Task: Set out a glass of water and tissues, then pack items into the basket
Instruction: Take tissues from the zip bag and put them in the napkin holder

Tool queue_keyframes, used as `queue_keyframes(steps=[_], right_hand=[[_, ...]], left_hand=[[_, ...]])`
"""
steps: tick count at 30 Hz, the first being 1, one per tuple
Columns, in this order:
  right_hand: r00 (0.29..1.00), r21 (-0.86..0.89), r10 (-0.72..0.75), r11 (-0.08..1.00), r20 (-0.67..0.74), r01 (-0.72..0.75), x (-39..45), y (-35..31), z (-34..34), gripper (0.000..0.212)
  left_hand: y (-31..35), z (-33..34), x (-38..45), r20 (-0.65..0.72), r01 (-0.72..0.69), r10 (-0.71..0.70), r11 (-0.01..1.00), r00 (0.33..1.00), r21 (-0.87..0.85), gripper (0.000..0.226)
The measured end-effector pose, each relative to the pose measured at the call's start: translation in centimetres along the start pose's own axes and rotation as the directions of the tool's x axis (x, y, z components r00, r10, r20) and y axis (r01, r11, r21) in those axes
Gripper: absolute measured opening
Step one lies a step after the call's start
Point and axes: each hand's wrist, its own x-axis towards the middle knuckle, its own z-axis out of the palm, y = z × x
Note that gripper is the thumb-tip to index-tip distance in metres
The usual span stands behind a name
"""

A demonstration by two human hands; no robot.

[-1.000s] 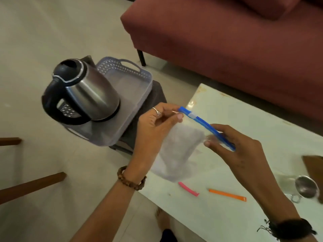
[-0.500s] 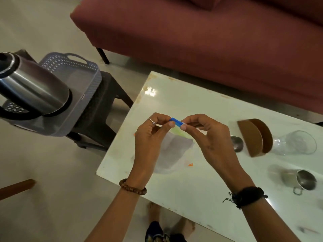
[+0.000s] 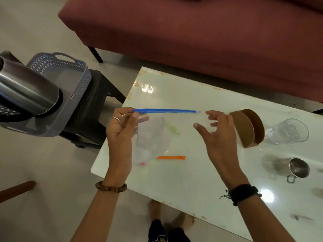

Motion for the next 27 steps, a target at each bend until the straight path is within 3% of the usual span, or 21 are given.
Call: queue_keyframes(steps=[1, 3, 5, 6, 8, 9, 10, 12, 14, 19, 25, 27], right_hand=[[0.993, 0.169, 0.119, 0.978, 0.016, -0.120, -0.1, -0.7, 0.4, 0.027], [0.925, 0.470, 0.312, 0.797, 0.218, -0.380, -0.1, -1.9, 1.3, 0.022], [0.840, 0.584, 0.358, 0.605, 0.409, -0.542, 0.0, -2.7, 2.0, 0.023], [0.826, 0.600, 0.347, 0.569, 0.445, -0.563, 0.1, -3.0, 2.3, 0.020], [0.853, 0.586, 0.311, 0.626, 0.418, -0.515, 0.0, -3.2, 2.7, 0.015], [0.876, 0.564, 0.283, 0.679, 0.389, -0.470, 0.0, -3.2, 2.8, 0.016], [0.895, 0.544, 0.253, 0.721, 0.368, -0.428, -0.2, -3.0, 2.8, 0.017], [0.909, 0.527, 0.197, 0.761, 0.367, -0.378, -0.6, -2.9, 2.9, 0.017], [0.907, 0.525, 0.146, 0.774, 0.395, -0.354, -1.0, -3.0, 3.0, 0.018], [0.895, 0.566, 0.109, 0.740, 0.432, -0.363, -1.2, -3.3, 3.0, 0.019], [0.792, 0.540, 0.224, 0.625, 0.568, -0.564, -0.9, -2.7, 3.1, 0.011], [0.802, 0.573, 0.245, 0.589, 0.545, -0.570, -1.1, -2.6, 3.2, 0.017]], left_hand=[[0.2, 0.1, -0.2, 0.052, 0.003, -0.003, 1.000, 0.999, 0.004, 0.013], [0.3, 0.4, -1.0, 0.169, 0.021, -0.025, 0.999, 0.985, 0.025, 0.007], [0.1, 0.9, -1.8, 0.316, 0.025, -0.051, 0.996, 0.947, 0.086, 0.007], [-0.2, 1.2, -2.2, 0.392, 0.033, -0.075, 0.993, 0.917, 0.113, 0.007], [-0.5, 1.8, -2.0, 0.481, 0.156, -0.178, 0.984, 0.859, 0.087, 0.058], [0.3, 2.0, -2.3, 0.489, 0.259, -0.265, 0.962, 0.831, 0.081, 0.115], [-0.6, 2.2, -1.9, 0.473, 0.378, -0.324, 0.926, 0.819, -0.020, 0.039], [-0.1, 2.5, -1.9, 0.246, 0.401, -0.382, 0.915, 0.891, -0.032, 0.026], [-0.7, 2.5, -1.7, 0.129, 0.406, -0.397, 0.912, 0.909, -0.059, 0.012], [-0.2, 2.6, -1.6, 0.157, 0.458, -0.439, 0.881, 0.885, -0.120, 0.007], [-0.7, 1.9, -2.0, 0.194, 0.456, -0.423, 0.871, 0.885, -0.182, 0.010], [-0.8, 1.8, -2.1, 0.196, 0.457, -0.423, 0.869, 0.885, -0.187, 0.010]])
